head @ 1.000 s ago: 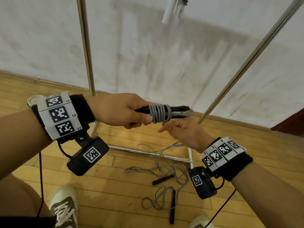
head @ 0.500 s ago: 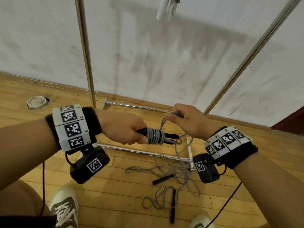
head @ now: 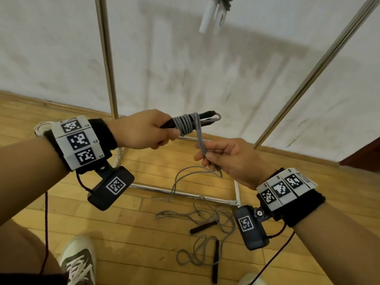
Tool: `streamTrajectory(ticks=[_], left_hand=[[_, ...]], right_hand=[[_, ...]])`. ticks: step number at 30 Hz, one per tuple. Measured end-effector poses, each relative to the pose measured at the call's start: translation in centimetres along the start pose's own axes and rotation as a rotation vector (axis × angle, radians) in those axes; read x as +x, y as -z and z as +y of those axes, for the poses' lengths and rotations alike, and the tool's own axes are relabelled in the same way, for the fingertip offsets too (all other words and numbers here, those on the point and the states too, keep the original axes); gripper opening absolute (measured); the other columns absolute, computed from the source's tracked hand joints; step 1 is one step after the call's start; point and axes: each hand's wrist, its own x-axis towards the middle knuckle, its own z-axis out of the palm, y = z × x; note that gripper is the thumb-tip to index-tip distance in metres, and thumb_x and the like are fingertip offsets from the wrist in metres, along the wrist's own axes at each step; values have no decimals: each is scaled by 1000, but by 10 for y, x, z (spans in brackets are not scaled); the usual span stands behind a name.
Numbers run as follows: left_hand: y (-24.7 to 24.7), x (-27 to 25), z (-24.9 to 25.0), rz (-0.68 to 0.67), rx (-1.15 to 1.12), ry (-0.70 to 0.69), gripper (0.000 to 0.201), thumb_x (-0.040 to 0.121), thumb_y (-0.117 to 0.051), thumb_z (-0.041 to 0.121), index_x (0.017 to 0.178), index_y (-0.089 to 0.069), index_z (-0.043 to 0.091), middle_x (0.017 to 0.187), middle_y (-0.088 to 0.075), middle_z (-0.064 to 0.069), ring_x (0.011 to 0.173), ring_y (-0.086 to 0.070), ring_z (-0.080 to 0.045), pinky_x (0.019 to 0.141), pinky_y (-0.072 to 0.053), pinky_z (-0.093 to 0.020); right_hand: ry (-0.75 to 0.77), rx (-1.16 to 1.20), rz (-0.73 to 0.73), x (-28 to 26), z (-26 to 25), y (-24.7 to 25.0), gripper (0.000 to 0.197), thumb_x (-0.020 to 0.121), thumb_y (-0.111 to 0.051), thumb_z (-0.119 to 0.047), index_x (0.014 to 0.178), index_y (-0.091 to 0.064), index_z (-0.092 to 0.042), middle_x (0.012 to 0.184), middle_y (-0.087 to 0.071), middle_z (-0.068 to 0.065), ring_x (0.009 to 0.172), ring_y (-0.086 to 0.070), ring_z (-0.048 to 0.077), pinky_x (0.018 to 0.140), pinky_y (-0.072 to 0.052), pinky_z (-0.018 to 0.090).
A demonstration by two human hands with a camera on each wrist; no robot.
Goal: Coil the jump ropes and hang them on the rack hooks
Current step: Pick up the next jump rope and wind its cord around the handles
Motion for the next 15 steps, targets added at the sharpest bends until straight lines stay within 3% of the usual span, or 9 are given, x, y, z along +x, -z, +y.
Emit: streamTrajectory(ticks=[3,7,8,11,13,14,15], left_hand=[[0,-8,12,-105,-138,-60,23,101,-53,24,94,-61,4,58,-55,5,48,-47,-10,46,-39,-19],[-1,-17,22,-258,-183,-134,26,101,-54,26,99,-60,1,61,-54,1,49,-44,-11,46,-37,-20],[-1,-18,24,-295,-180,-142,26,99,-54,29,98,-61,4,62,-53,2,50,-44,-11,47,-38,-20],[-6,-23,25,-407,-126,-168,14,98,-53,29,87,-60,23,64,-52,2,52,-45,-11,52,-40,-22],[-11,-23,22,-455,-102,-152,18,102,-52,25,85,-58,20,64,-53,1,53,-46,-10,53,-41,-21],[-14,-23,21,-472,-80,-140,19,102,-53,24,85,-57,19,65,-53,1,54,-47,-10,53,-42,-21],[-17,-22,20,-492,-56,-133,19,102,-53,24,85,-57,18,65,-54,1,54,-47,-10,54,-42,-21]], right_hand=[[-31,39,22,3,7,-1,15,92,-61,-11,102,-72,-9,87,-75,11,69,-65,13,61,-52,20],[-29,-247,81,5,14,6,44,79,-65,-60,75,-76,-17,63,-68,8,50,-56,10,49,-44,20],[-2,-291,112,6,16,8,42,80,-66,-59,72,-75,-19,63,-68,9,51,-57,12,52,-45,22],[63,-343,98,7,11,10,8,91,-66,-21,85,-72,-22,89,-71,21,80,-67,32,73,-55,41],[-23,-228,59,10,8,13,15,88,-64,-14,101,-71,-11,95,-67,31,82,-67,28,72,-56,36],[-74,-131,73,12,6,14,28,88,-65,-16,110,-69,0,93,-67,30,79,-68,20,69,-55,28],[-98,-141,100,12,5,16,33,91,-64,-20,114,-67,3,89,-70,20,76,-67,12,67,-53,22]])
